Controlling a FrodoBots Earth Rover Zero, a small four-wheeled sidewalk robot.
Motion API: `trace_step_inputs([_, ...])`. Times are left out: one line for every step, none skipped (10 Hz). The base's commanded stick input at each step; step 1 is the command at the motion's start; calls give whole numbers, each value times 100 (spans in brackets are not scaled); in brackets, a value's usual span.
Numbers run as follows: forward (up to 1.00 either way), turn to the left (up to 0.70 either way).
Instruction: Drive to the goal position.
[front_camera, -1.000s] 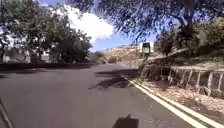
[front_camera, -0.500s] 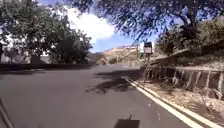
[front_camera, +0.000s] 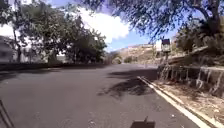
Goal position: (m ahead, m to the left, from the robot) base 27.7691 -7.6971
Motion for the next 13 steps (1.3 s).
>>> trace_step_inputs([50,0])
trace_step_inputs([50,0])
trace_step_inputs([50,0])
trace_step_inputs([50,0])
trace_step_inputs([50,0])
trace_step_inputs([50,0])
trace_step_inputs([50,0])
trace_step_inputs([50,0])
trace_step_inputs([50,0])
trace_step_inputs([50,0])
trace_step_inputs([50,0])
trace_step_inputs([50,0])
trace_step_inputs([50,0])
